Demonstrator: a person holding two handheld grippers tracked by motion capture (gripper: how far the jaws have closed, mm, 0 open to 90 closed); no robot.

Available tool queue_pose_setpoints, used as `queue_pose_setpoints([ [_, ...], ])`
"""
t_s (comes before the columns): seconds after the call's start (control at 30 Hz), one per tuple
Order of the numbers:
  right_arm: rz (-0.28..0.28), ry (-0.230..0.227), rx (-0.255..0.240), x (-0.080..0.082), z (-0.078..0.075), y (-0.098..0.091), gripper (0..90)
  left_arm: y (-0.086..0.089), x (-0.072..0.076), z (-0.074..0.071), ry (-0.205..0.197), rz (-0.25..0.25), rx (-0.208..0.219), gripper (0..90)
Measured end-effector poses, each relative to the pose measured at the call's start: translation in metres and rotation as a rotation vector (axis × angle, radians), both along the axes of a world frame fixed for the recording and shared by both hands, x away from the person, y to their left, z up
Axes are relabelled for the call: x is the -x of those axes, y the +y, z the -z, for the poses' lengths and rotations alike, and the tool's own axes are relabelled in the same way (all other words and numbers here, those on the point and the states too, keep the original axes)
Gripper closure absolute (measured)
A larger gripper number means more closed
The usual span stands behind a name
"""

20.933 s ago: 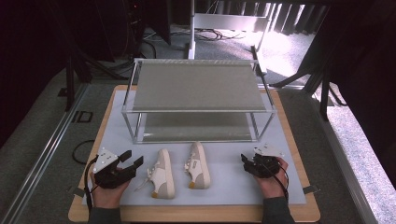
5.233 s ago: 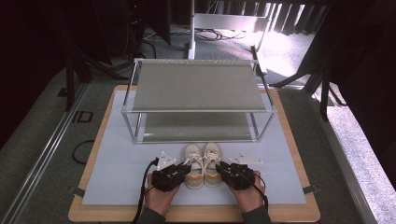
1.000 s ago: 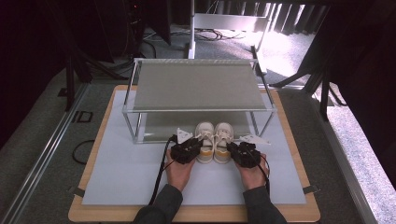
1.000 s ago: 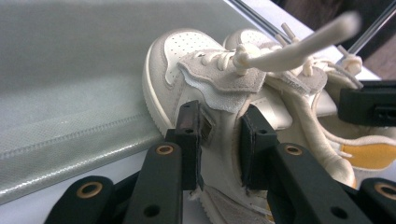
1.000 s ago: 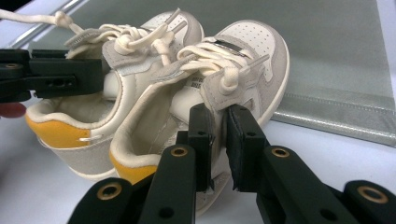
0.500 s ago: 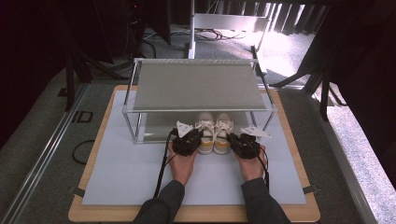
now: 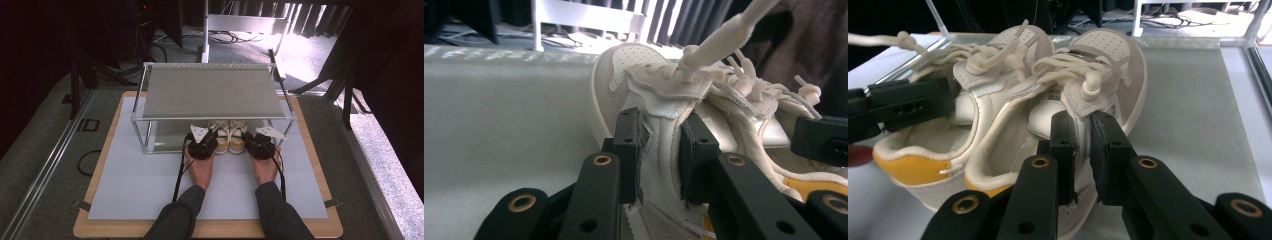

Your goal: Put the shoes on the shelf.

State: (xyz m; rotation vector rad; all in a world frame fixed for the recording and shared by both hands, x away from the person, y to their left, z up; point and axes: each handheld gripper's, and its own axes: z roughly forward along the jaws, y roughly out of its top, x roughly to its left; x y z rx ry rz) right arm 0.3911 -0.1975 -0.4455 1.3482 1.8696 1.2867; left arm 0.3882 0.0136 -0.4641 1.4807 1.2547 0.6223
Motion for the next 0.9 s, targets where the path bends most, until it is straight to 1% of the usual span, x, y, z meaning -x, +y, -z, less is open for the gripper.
queue_pose_setpoints([
  [0.1, 0.007, -0.004, -0.007, -0.005, 0.003, 0.002, 81.1, -0.002, -0.003, 0.003, 0.007, -0.025, 0.012, 73.4],
  [0.17, 0.013, -0.009, -0.005, -0.008, 0.005, 0.003, 81.3, -0.001, -0.004, 0.005, 0.009, -0.028, 0.015, 73.4],
  [0.23, 0.016, -0.01, -0.015, -0.009, 0.006, 0.003, 81.3, -0.001, -0.005, 0.005, 0.006, -0.031, 0.02, 73.4],
  [0.4, 0.041, -0.027, -0.033, -0.011, 0.006, 0.007, 81.3, -0.003, -0.008, 0.005, 0.001, -0.056, 0.03, 73.3],
  [0.47, 0.05, -0.025, -0.036, -0.014, 0.008, 0.008, 81.5, -0.003, -0.01, 0.006, 0.007, -0.066, 0.04, 73.2],
  [0.57, 0.055, -0.028, -0.041, -0.017, 0.009, 0.009, 81.5, -0.003, -0.013, 0.006, 0.004, -0.072, 0.037, 73.1],
  [0.7, 0.061, -0.022, -0.036, -0.019, 0.01, 0.011, 81.5, -0.003, -0.016, 0.008, 0.016, -0.078, 0.048, 72.8],
  [0.77, 0.069, -0.003, -0.043, -0.022, 0.013, 0.01, 81.4, -0.004, -0.016, 0.007, 0.021, -0.081, 0.05, 70.3],
  [0.8, 0.065, 0.002, -0.047, -0.023, 0.013, 0.009, 81.2, -0.003, -0.016, 0.008, 0.025, -0.081, 0.06, 69.3],
  [0.9, 0.064, 0.019, -0.036, -0.026, 0.012, 0.01, 80.5, -0.002, -0.018, 0.008, 0.036, -0.073, 0.086, 66.1],
])
